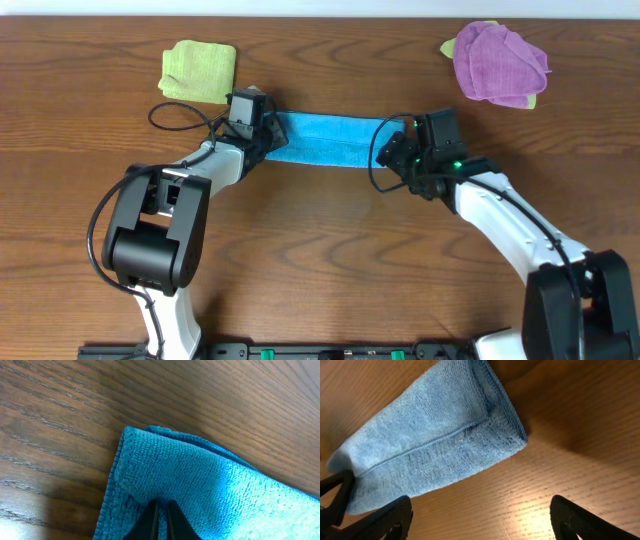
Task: Fold the cloth
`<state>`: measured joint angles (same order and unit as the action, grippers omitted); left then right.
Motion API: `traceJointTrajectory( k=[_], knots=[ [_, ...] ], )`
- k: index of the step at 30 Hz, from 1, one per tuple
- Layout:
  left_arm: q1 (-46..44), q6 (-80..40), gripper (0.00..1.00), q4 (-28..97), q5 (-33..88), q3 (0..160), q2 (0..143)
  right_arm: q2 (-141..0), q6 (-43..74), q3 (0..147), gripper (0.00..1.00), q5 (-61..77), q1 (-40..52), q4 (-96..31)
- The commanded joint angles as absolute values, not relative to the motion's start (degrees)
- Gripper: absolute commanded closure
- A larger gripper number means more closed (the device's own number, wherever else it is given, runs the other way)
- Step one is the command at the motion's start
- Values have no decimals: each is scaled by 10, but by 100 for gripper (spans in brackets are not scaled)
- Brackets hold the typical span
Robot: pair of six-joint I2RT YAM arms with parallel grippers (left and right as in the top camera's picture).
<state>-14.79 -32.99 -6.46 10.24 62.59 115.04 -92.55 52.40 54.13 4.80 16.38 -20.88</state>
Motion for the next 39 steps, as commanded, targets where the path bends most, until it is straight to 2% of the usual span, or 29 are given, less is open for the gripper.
traceJointTrajectory(
  k=[1, 19, 34, 37, 39],
  knots=[
    [-147, -326, 92, -62, 90, 628, 1167, -943, 533, 540, 11, 39, 160, -197],
    [-147, -326, 92, -58, 106, 628, 1167, -1020, 533, 540, 13, 28, 160, -99],
    [-147, -326, 93, -58, 117, 628, 1167, -1061, 534, 540, 15, 9, 160, -71],
    [-147, -326, 93, -58, 117, 628, 1167, -1070, 534, 540, 16, 9, 161, -53],
    [-147, -326, 94, -58, 117, 628, 1167, -1073, 533, 540, 21, 8, 161, -41]
  ],
)
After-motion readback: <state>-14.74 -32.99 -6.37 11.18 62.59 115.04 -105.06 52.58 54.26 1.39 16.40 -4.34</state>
